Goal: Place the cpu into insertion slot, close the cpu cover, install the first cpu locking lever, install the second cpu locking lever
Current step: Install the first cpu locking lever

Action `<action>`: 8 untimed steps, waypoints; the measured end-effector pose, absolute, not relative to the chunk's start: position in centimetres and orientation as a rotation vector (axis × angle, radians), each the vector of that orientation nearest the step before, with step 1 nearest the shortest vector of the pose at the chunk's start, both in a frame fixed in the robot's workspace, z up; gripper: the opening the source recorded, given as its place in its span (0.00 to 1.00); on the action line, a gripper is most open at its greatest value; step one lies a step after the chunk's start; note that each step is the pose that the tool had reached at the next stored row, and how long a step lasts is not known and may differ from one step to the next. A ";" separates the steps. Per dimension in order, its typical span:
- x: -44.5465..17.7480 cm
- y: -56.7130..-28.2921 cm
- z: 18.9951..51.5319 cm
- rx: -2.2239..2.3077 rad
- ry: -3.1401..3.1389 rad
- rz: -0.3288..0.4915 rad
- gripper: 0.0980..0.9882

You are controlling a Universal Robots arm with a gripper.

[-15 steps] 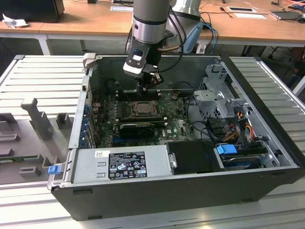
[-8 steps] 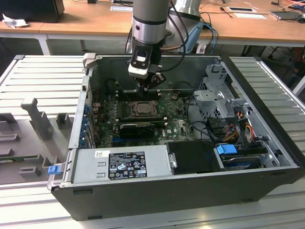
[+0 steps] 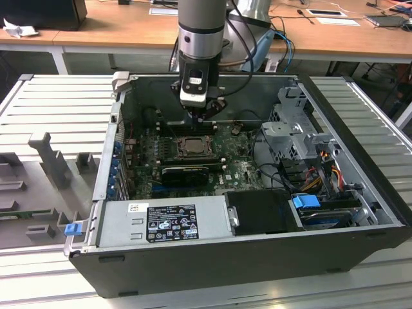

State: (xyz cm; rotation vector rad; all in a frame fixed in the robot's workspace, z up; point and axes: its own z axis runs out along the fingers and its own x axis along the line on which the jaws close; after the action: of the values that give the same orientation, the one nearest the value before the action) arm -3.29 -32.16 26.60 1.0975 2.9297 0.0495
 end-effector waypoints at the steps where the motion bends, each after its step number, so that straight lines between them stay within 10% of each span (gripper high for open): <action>1: -3.3 -32.2 26.6 1.082 2.933 0.051 0.01; 8: -3.3 -32.2 26.6 0.929 2.984 0.053 0.01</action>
State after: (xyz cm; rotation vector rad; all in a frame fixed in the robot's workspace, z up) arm -3.29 -32.16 26.58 0.9286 2.9843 0.0535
